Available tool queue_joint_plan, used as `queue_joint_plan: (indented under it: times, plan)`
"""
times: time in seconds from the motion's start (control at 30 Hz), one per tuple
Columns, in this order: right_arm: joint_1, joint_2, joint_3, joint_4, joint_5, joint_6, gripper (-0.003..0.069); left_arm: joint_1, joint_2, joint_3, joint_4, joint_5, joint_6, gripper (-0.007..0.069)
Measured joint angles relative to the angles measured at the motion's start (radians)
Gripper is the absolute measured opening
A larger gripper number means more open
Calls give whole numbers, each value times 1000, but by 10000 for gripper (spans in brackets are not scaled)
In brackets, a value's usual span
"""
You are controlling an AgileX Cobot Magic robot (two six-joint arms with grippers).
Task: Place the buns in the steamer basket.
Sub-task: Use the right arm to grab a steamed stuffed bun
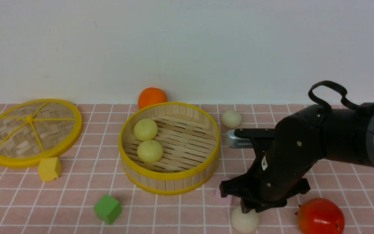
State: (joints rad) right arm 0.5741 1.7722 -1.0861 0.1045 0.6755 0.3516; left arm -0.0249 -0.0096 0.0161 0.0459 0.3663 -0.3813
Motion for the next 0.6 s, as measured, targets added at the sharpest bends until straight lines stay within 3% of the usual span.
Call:
queue_joint_plan:
  times: [0.2,0.33,0.37,0.43,0.6]
  plan:
    - [0,39,-3,-3,-11,2,239,0,0,0,0,0,0,73]
    - [0,43,-3,-12,-9,2,163,0,0,0,0,0,0,77]
    - [0,43,-4,-12,2,2,98,0,0,0,0,0,0,78]
    - [0,41,-4,-12,13,-1,41,0,0,0,0,0,0,78]
    - [0,-3,-49,29,92,-63,17,0,0,0,0,0,0,85]
